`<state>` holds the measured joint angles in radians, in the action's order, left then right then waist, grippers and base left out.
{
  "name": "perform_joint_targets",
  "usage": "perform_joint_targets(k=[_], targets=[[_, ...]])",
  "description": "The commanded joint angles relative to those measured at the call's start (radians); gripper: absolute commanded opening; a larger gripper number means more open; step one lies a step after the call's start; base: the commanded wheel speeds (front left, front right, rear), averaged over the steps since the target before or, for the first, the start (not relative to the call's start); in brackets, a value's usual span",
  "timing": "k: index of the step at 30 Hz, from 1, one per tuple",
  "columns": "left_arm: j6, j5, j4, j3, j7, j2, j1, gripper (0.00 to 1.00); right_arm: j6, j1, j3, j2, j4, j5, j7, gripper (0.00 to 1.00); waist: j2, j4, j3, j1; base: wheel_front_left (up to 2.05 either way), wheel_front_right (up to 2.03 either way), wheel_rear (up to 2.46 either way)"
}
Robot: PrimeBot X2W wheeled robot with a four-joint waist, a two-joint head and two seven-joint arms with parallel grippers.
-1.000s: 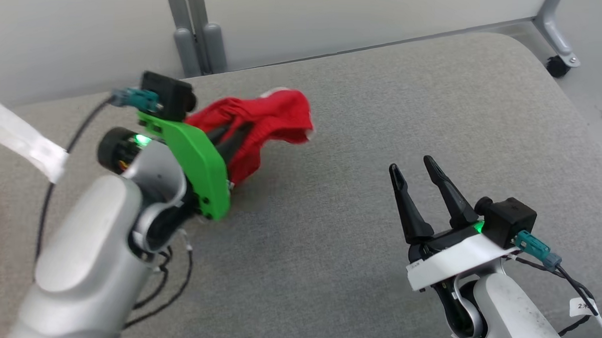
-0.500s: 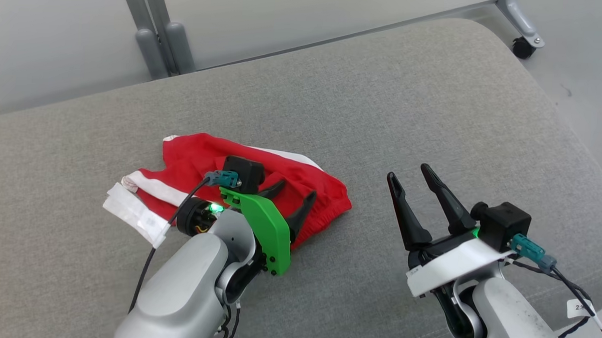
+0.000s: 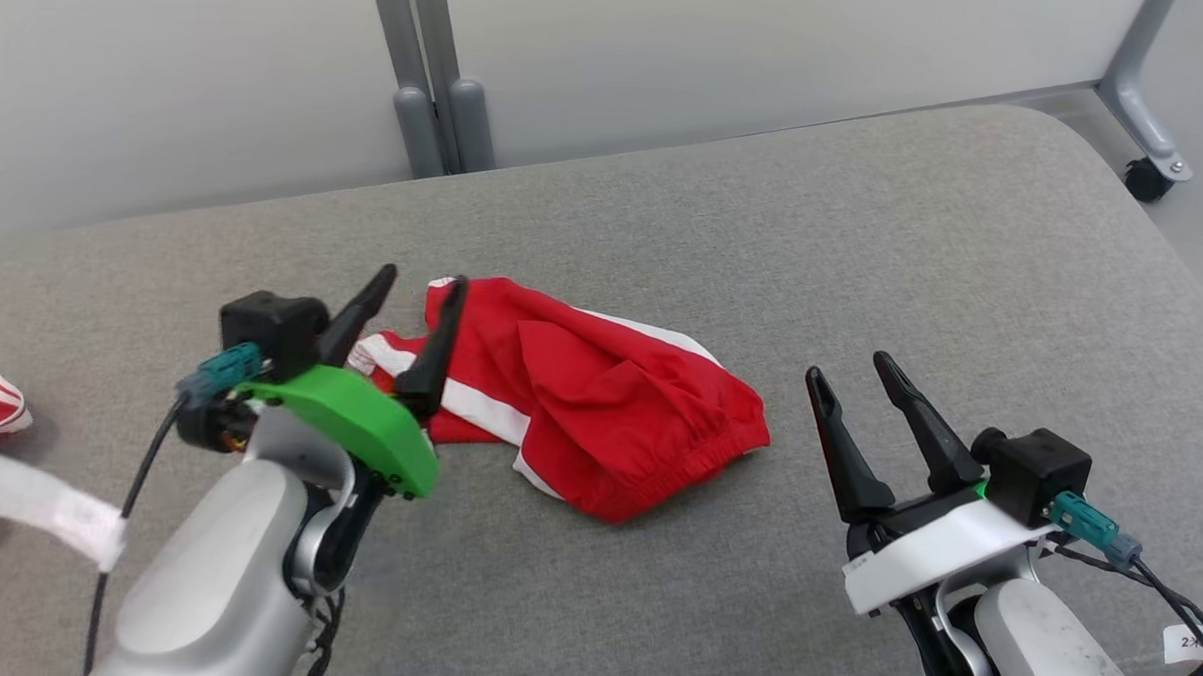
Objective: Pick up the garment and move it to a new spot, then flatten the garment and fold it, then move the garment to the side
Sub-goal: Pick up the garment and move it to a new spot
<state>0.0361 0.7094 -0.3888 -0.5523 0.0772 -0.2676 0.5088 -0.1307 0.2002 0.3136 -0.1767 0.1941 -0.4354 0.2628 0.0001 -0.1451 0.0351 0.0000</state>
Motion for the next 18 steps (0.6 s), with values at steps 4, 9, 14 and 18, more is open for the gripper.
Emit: perform_joint_targets(k=[4, 9, 14, 18], targets=[[-0.060, 0.008, 0.079, 0.063, 0.077, -0.058, -0.106, 1.00, 0.000, -0.041, -0.016, -0.010, -0.012, 0.006, 0.003, 1.00, -0.0001, 0.044, -0.035, 0.0000, 0.00, 0.00, 0.00], [-0.112, 0.012, 0.147, 0.124, 0.140, -0.110, -0.238, 1.00, 0.000, -0.059, -0.021, -0.010, -0.022, 0.006, 0.003, 1.00, -0.0001, 0.050, -0.044, 0.0000, 0.00, 0.00, 0.00], [-0.142, 0.003, 0.189, 0.176, 0.177, -0.121, -0.353, 1.00, 0.000, -0.079, -0.050, -0.009, -0.025, 0.010, 0.003, 1.00, -0.0001, 0.051, -0.050, 0.0000, 0.00, 0.00, 0.00], [-0.151, -0.021, 0.230, 0.222, 0.189, -0.105, -0.425, 1.00, 0.000, -0.101, -0.103, 0.003, -0.015, 0.024, 0.003, 1.00, -0.0001, 0.056, -0.051, 0.0000, 0.00, 0.00, 0.00]])
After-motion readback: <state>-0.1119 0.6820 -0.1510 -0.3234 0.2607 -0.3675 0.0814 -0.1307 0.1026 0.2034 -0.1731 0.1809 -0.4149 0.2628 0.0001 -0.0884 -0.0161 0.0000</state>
